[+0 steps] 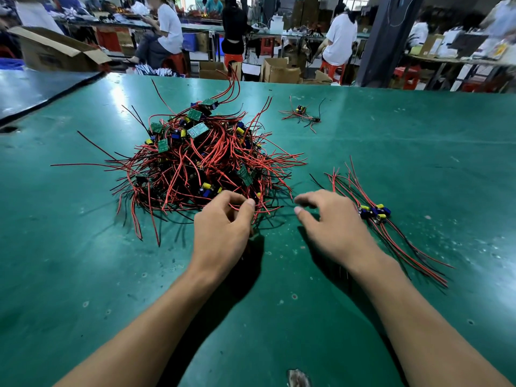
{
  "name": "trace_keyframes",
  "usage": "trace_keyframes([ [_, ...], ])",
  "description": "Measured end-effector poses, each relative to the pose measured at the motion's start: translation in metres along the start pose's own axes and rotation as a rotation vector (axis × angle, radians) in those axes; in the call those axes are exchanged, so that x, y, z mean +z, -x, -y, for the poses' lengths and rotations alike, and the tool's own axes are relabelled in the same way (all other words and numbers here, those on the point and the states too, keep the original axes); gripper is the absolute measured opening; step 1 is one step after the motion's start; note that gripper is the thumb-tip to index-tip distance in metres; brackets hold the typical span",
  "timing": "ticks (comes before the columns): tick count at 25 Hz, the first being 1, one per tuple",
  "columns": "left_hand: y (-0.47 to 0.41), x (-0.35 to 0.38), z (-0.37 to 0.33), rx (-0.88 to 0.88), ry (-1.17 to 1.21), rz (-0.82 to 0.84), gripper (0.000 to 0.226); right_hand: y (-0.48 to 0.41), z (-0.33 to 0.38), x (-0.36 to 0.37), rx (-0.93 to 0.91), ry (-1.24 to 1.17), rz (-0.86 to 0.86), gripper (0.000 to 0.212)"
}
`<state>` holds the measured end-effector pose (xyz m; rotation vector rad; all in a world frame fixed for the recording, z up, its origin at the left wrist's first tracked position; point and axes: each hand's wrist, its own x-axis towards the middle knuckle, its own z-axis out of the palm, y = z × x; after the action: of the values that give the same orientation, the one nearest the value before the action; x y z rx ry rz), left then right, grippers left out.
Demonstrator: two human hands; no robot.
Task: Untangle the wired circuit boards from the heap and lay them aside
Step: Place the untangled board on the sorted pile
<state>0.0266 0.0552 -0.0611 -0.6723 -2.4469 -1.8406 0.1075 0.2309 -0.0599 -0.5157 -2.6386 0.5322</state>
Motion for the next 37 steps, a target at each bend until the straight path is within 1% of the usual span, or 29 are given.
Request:
trace_keyframes([
  [2,-0.004,-0.004,0.003,-0.059,0.033,-0.041,0.016,0.001,0.000,0.004,0.007,0.050,0.082,0.028],
  [4,-0.008,-0.005,0.006,-0.105,-0.017,-0.015,0.019,0.001,-0.003,0.002,0.062,0.106,0.089,0.031],
  [8,-0.012,-0.002,0.009,-0.052,-0.212,0.056,0.023,0.001,-0.004,-0.002,0.137,0.123,0.051,0.032],
  [11,-0.013,-0.002,0.010,-0.034,-0.198,0.100,0.031,0.003,0.002,0.001,0.100,0.059,0.011,0.027],
  [13,-0.015,-0.002,0.010,-0.046,-0.202,0.104,0.020,0.004,0.007,0.004,0.050,-0.004,-0.004,0.024],
  [15,-0.015,-0.003,0.009,-0.062,-0.157,0.086,0.012,0.005,0.012,0.009,0.012,-0.056,-0.025,0.022],
  [17,-0.012,-0.005,0.008,-0.068,-0.052,0.092,0.011,0.006,0.015,0.012,-0.001,-0.138,-0.070,0.020],
  [20,-0.006,-0.006,0.002,-0.136,0.231,0.176,0.014,0.007,0.020,0.012,0.019,-0.281,-0.133,0.016],
  [22,-0.002,-0.001,-0.002,-0.175,0.327,0.251,0.014,0.007,0.022,0.011,0.034,-0.329,-0.123,0.021],
  [25,0.003,0.001,-0.006,-0.238,0.357,0.410,0.018,0.007,0.022,0.009,-0.020,-0.329,-0.031,0.040],
  [26,0.004,0.000,-0.006,-0.251,0.344,0.459,0.018,0.008,0.022,0.009,-0.052,-0.325,-0.008,0.041],
  [28,0.004,-0.001,-0.006,-0.255,0.308,0.522,0.018,0.009,0.024,0.011,-0.102,-0.320,-0.005,0.036],
  [30,0.003,0.002,-0.005,-0.236,0.259,0.502,0.021,0.008,0.027,0.013,-0.075,-0.380,-0.028,0.030],
  [32,0.003,0.007,-0.003,-0.201,0.179,0.408,0.020,0.008,0.033,0.014,-0.034,-0.497,-0.038,0.027],
  [33,0.001,0.009,-0.002,-0.212,0.180,0.364,0.018,0.008,0.037,0.014,-0.042,-0.544,-0.040,0.026],
  [35,0.001,0.010,-0.001,-0.286,0.303,0.355,0.016,0.008,0.044,0.016,-0.100,-0.580,-0.020,0.024],
  [37,0.000,0.009,-0.001,-0.314,0.415,0.388,0.016,0.006,0.054,0.018,-0.117,-0.578,0.078,0.029],
])
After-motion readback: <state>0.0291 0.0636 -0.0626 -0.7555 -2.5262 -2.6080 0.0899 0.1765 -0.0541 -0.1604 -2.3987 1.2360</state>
